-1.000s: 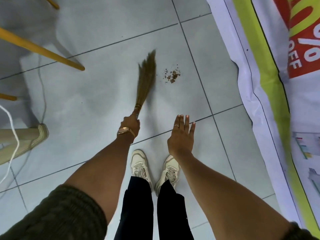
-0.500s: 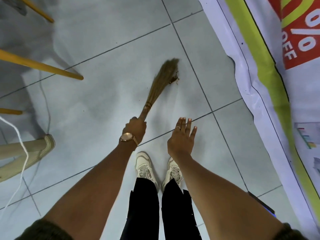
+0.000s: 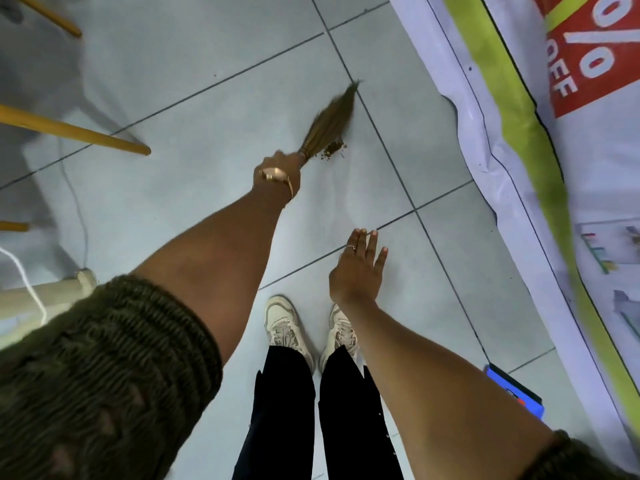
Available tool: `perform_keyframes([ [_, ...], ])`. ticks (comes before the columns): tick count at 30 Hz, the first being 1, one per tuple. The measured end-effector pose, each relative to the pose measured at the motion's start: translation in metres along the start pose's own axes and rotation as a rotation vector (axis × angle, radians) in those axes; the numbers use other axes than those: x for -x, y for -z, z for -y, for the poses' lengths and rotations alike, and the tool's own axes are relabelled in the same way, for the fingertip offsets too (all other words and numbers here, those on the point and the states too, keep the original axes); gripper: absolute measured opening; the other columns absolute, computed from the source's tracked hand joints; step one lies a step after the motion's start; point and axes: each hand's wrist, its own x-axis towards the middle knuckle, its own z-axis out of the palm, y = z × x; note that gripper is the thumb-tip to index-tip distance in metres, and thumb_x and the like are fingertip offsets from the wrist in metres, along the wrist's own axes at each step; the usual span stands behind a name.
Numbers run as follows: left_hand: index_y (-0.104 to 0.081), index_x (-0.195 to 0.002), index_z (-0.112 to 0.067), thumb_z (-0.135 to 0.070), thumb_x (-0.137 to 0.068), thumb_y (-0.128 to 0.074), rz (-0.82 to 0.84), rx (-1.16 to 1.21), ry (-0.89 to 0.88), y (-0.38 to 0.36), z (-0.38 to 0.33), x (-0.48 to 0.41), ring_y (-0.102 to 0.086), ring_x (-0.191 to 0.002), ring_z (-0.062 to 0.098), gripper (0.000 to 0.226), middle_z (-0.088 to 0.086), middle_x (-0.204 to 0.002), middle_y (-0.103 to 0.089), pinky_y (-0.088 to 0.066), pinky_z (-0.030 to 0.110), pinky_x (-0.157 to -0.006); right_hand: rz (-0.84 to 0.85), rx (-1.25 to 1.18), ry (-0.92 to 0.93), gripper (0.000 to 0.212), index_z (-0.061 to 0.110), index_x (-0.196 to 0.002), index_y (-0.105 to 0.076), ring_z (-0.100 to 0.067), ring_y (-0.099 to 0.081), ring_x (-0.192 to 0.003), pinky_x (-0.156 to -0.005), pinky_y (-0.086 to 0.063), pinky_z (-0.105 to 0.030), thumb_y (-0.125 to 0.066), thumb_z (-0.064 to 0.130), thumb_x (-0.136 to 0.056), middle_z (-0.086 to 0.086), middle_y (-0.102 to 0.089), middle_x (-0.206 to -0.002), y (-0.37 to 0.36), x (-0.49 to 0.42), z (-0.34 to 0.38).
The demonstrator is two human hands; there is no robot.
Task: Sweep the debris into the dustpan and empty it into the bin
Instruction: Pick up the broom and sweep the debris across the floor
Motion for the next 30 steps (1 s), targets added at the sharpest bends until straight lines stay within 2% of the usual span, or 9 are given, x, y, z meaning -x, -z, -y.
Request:
perform_keyframes([
  [4, -0.036, -0.146, -0.021, -0.013, -0.099, -0.036, 0.039, -0.015, -0.017, -0.017, 0.014, 0.052, -0.054, -0.117, 0.043, 0.048, 0.024, -0.129, -0.052, -0.045, 0.047, -0.097, 0.018, -0.025, -0.019, 0.066, 0.003, -0.153, -0.001, -0.027, 0.01, -0.151, -0.123, 0.004, -0.048, -0.034, 0.013, -0.097, -0.01, -0.001, -0.163, 0.011, 0.016, -0.001],
  [8, -0.019, -0.152, -0.033, -0.015, -0.099, -0.035, 0.025, -0.045, -0.021, -0.028, 0.031, 0.114, -0.06, -0.103, 0.04, 0.058, 0.019, -0.118, -0.056, -0.048, 0.044, -0.085, 0.023, -0.021, 0.003, 0.064, 0.003, -0.153, 0.001, -0.028, 0.011, -0.151, -0.123, 0.004, -0.048, -0.031, 0.014, -0.098, -0.011, 0.0, -0.163, 0.025, 0.034, 0.007],
  [13, -0.009, -0.152, -0.04, -0.018, -0.098, -0.041, -0.043, 0.076, 0.121, -0.033, 0.052, 0.179, -0.062, -0.092, 0.042, 0.067, 0.016, -0.108, -0.056, -0.05, 0.044, -0.075, 0.026, -0.024, 0.031, 0.062, 0.003, -0.153, 0.001, -0.028, 0.01, -0.151, -0.123, 0.004, -0.048, -0.029, 0.013, -0.099, -0.01, -0.001, -0.164, 0.035, 0.053, 0.018],
  [18, -0.019, -0.151, -0.036, -0.019, -0.097, -0.045, -0.066, 0.244, 0.372, -0.056, 0.082, 0.211, -0.061, -0.095, 0.044, 0.062, 0.021, -0.109, -0.059, -0.049, 0.043, -0.078, 0.038, 0.002, 0.076, 0.064, 0.003, -0.153, 0.0, -0.028, 0.009, -0.151, -0.123, 0.004, -0.048, -0.032, 0.017, -0.099, -0.011, -0.002, -0.163, 0.031, 0.062, 0.014],
  [23, -0.032, -0.146, -0.03, -0.021, -0.094, -0.046, 0.11, 0.38, 0.538, -0.091, 0.082, 0.197, -0.063, -0.102, 0.044, 0.055, 0.022, -0.123, -0.059, -0.055, 0.045, -0.089, 0.061, 0.034, 0.072, 0.065, 0.002, -0.153, -0.001, -0.028, 0.009, -0.151, -0.123, 0.003, -0.048, -0.033, 0.017, -0.099, -0.011, -0.001, -0.163, 0.021, 0.063, -0.003],
  [27, -0.033, -0.147, -0.027, -0.02, -0.093, -0.045, 0.144, 0.513, 0.534, -0.103, 0.049, 0.176, -0.061, -0.105, 0.045, 0.055, 0.023, -0.126, -0.056, -0.055, 0.05, -0.09, 0.07, 0.036, 0.049, 0.063, 0.002, -0.153, -0.001, -0.027, 0.009, -0.151, -0.123, 0.004, -0.047, -0.031, 0.014, -0.099, -0.011, -0.001, -0.163, 0.014, 0.061, -0.019],
  [30, -0.031, -0.148, -0.027, -0.018, -0.094, -0.045, 0.15, 0.505, 0.462, -0.103, 0.023, 0.157, -0.056, -0.115, 0.042, 0.056, 0.021, -0.132, -0.053, -0.05, 0.043, -0.097, 0.074, 0.04, 0.033, 0.063, 0.003, -0.153, 0.0, -0.027, 0.01, -0.151, -0.123, 0.004, -0.046, -0.031, 0.015, -0.1, -0.01, -0.001, -0.163, 0.012, 0.058, -0.031],
])
